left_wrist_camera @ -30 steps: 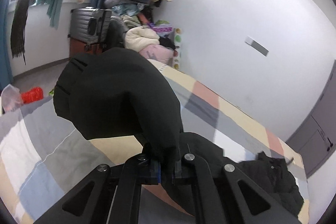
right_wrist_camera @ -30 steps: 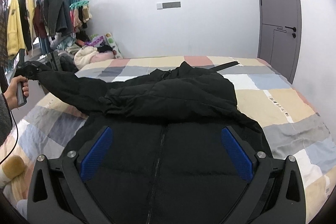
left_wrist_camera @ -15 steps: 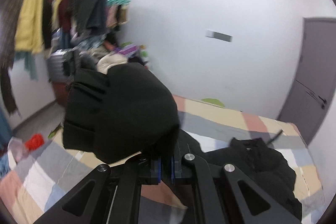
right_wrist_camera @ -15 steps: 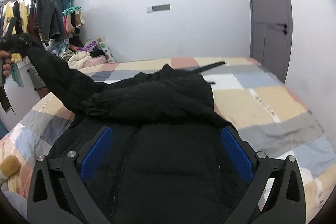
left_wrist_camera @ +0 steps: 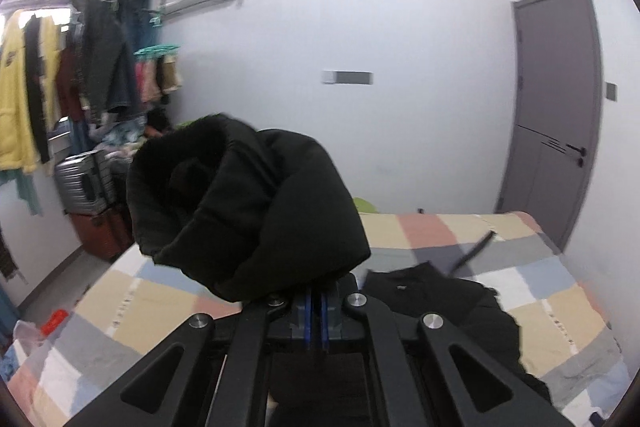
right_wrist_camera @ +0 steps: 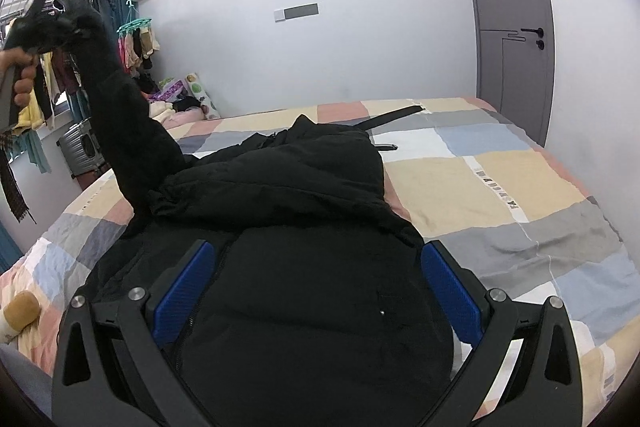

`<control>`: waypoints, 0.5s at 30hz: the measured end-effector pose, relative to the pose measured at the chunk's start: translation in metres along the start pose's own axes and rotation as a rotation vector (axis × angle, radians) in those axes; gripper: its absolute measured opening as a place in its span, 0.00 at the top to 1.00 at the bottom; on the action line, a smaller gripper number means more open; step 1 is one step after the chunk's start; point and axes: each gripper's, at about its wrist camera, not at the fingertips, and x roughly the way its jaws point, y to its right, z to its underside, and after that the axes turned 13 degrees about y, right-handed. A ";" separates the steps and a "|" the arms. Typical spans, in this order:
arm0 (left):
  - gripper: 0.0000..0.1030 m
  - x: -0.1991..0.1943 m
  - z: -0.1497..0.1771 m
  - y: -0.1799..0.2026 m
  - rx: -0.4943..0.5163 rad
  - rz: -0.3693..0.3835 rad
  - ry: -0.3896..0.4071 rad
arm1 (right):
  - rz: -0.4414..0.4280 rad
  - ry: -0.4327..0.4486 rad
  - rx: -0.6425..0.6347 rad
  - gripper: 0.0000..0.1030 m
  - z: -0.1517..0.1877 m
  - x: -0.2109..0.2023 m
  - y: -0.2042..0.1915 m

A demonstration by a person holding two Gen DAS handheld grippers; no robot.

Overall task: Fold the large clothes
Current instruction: 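Carry the held sleeve across the jacket body and release it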

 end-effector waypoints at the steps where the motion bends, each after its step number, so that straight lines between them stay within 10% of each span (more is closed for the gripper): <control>1: 0.98 0.002 0.002 0.012 0.003 0.017 -0.003 | -0.009 -0.004 0.009 0.00 0.000 0.000 0.003; 15: 0.98 0.075 0.115 0.210 0.044 0.318 -0.162 | 0.026 0.005 0.066 0.00 0.000 -0.003 0.056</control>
